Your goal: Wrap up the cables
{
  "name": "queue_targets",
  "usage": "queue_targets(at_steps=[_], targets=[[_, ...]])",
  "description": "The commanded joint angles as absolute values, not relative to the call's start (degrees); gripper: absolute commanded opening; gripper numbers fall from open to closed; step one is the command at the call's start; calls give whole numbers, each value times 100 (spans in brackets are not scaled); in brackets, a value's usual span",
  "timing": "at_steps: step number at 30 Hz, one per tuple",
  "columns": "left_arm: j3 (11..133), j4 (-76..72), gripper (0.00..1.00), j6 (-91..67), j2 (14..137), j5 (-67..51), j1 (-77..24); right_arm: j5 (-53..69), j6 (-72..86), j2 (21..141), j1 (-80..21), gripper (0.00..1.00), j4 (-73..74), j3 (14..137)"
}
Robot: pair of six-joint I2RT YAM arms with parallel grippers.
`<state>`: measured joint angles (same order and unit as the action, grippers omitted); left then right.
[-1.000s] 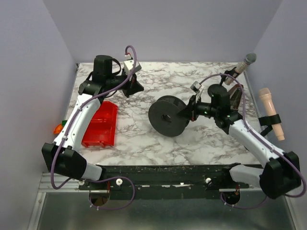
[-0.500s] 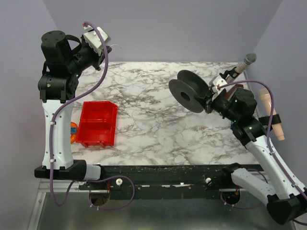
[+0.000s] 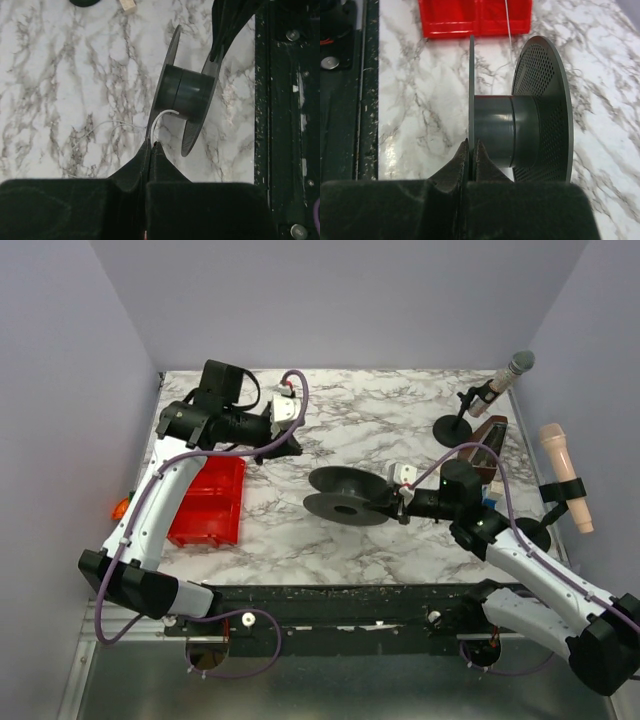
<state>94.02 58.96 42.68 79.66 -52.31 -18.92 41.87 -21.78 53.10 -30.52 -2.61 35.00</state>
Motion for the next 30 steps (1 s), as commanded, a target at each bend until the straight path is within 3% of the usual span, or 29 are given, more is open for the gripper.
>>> queue_targets(at_steps=[1,5,22,28,30], targets=[[9080,6827,0,5509,8007,-5712,-2161,4649,-2681,5422,-3269,1,-1327,3287],[8588,6760,0,5714,7972,-5661,-2425,4798,-2803,5686,-3383,1,-1415,3173],[7647,4377,0,3322,8130,-4614,-3286,4368,-2857,5766,-3727,3,-1239,2848],[7146,3859,0,2883,8095,-4132,-3489,4272,-2751,5625,-3727,11,-1257,2707],[7111,3832,0,2778,8112,-4131,-3498,4167,-2786,5599,-3735,26,-1030,2751]])
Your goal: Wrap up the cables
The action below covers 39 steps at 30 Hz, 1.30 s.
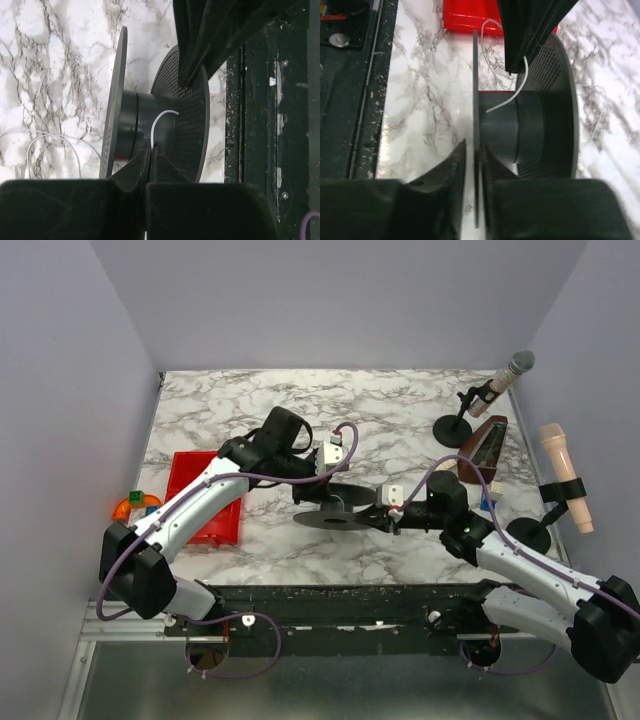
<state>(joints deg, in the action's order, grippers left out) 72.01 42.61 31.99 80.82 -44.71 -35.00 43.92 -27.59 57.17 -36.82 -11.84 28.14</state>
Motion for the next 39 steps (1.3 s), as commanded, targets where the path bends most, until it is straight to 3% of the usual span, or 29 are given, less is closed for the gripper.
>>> queue_targets(at_steps=[1,7,13,18,23,27,39], targets=[[7084,3867,0,2760,8112,-4183,-3515,4140,-2804,5581,-3735,32,-898,2803],[6803,3788,0,2646,8148,-4298,-3595,4175,-2550,5195,-3735,60,-642,3023],[6847,4087,0,2856,8130,-4298,-3604,4175,-2163,4694,-3753,66,-9,3681],[6987,4087,0,2804,8235,-4087,-3604,3333,-1609,4903,-3744,81,-70,4366],[7251,4096,0,2707,8314,-3815,-3595,3697,-1846,6018,-3412,84,185,5368],[7321,3947,0,2164,8306,-3253,-3551,4394,-1319,6898,-3006,80,202,6142],[7489,3973,0,1441,8060,-2769,-3437,5090,-1661,7565,-2646,80,298,6459]])
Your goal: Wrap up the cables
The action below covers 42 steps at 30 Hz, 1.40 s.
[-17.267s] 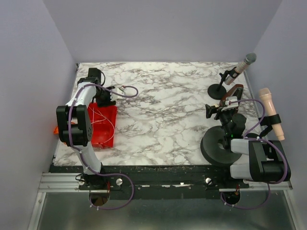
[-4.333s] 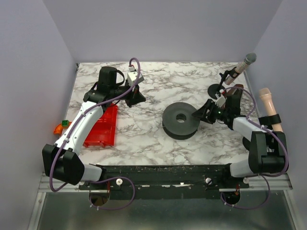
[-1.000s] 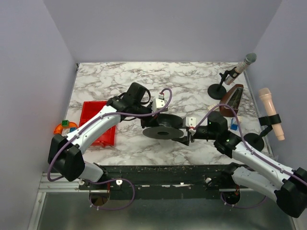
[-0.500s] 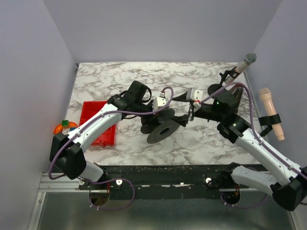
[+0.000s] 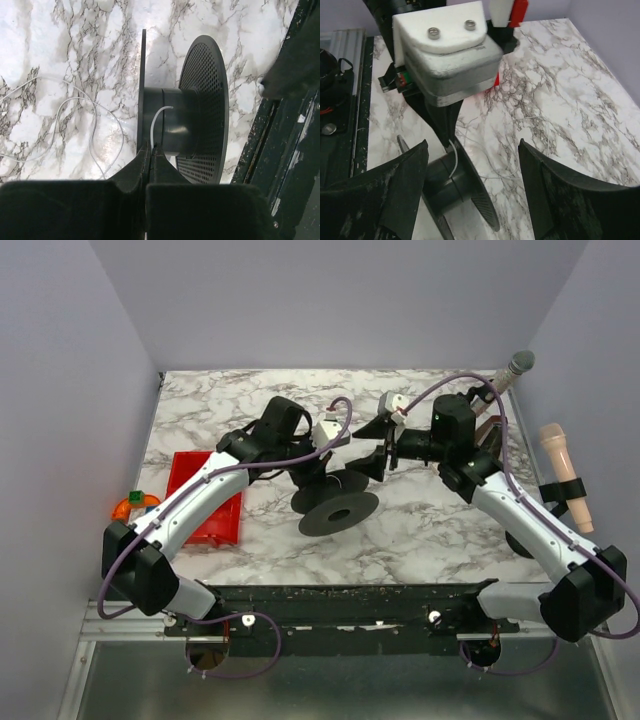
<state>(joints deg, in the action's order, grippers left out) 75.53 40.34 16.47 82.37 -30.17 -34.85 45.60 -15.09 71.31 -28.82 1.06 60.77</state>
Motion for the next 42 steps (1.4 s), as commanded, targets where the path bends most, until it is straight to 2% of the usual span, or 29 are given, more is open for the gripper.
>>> queue_targets(at_steps=[1,8,18,27,36,38,42], targets=[[7436,3894,0,1450,8051,-2769,-3428,4993,-1800,7759,-2619,80,438,6582],[7207,3613,0,1503,8042,-2786,-3366,5633,-2478,8753,-2689,80,1467,7391],[7066,3270,0,1354,8095,-2953,-3349,5494,-2751,8885,-3006,80,1679,7111],[6970,3208,0,1441,8112,-3094,-3340,4668,-2347,8798,-3216,74,1178,6619],[6952,3164,0,1494,8165,-3129,-3340,3982,-2004,8710,-3287,59,748,6161],[6917,3147,0,1503,8174,-3155,-3340,4008,-1969,8701,-3313,59,642,6126],[6882,2980,0,1424,8209,-3287,-3340,3982,-1925,8666,-3410,68,572,6109]])
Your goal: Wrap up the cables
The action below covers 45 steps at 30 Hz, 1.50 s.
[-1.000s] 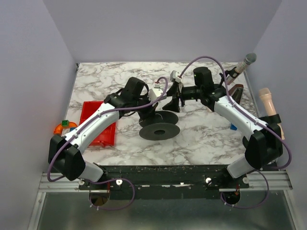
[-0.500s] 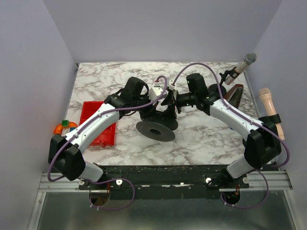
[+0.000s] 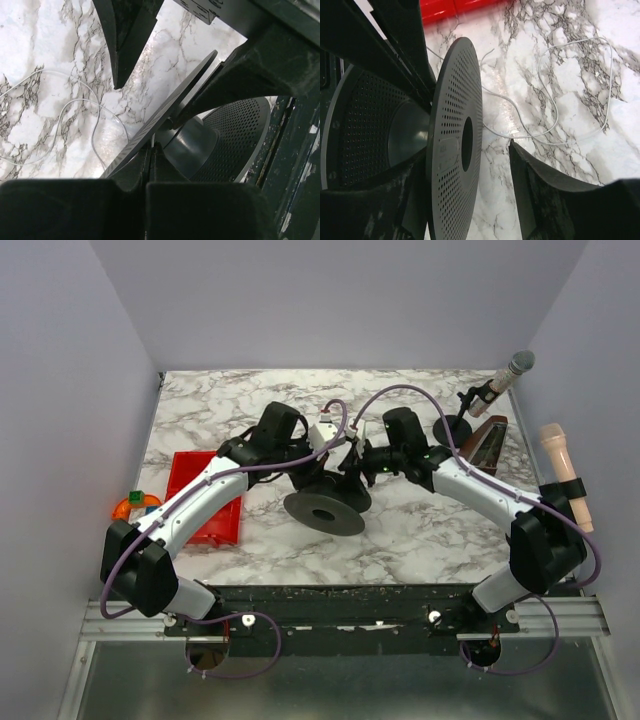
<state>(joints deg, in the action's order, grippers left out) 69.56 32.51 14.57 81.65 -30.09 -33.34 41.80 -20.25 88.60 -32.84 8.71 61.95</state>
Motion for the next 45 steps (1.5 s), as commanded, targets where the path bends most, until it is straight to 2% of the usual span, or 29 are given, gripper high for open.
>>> queue_targets(at_steps=[1,6,10,11,14,16,24,28,32,37,38,41,43,45], targets=[[6891,2945,0,1415,8209,-3348,-3331,3999,-1873,8631,-3401,69,502,6065],[6970,2874,0,1529,8235,-3507,-3331,3938,-1574,8341,-3410,71,62,5740],[6970,2857,0,1626,8270,-3568,-3340,3701,-1415,8463,-3410,66,-97,5757],[6952,2848,0,1617,8271,-3594,-3340,3683,-1406,8481,-3410,64,-114,5731],[6935,2821,0,1608,8279,-3621,-3331,3639,-1389,8534,-3401,45,-141,5713],[6926,2839,0,1643,8271,-3595,-3322,3586,-1423,8499,-3410,37,-141,5669],[6864,2918,0,1951,8244,-3568,-3243,3542,-1608,8332,-3401,37,-53,5476],[6803,3058,0,2135,8244,-3674,-3252,3621,-1775,8332,-3401,15,-18,5484],[6794,3243,0,2373,8192,-3665,-3252,3761,-2038,8306,-3401,1,-9,5537],[6838,3287,0,2531,8183,-3551,-3252,3753,-2285,8279,-3401,1,228,5599],[6873,3331,2,2557,8183,-3542,-3252,3762,-2337,8262,-3401,1,237,5599],[7136,3690,24,2698,8183,-3568,-3252,3771,-2469,8104,-3401,1,246,5572],[7364,3997,33,2812,8165,-3603,-3252,3823,-2540,8016,-3401,1,255,5546],[7593,4401,38,2961,8165,-3699,-3252,3911,-2610,7989,-3401,1,290,5537]])
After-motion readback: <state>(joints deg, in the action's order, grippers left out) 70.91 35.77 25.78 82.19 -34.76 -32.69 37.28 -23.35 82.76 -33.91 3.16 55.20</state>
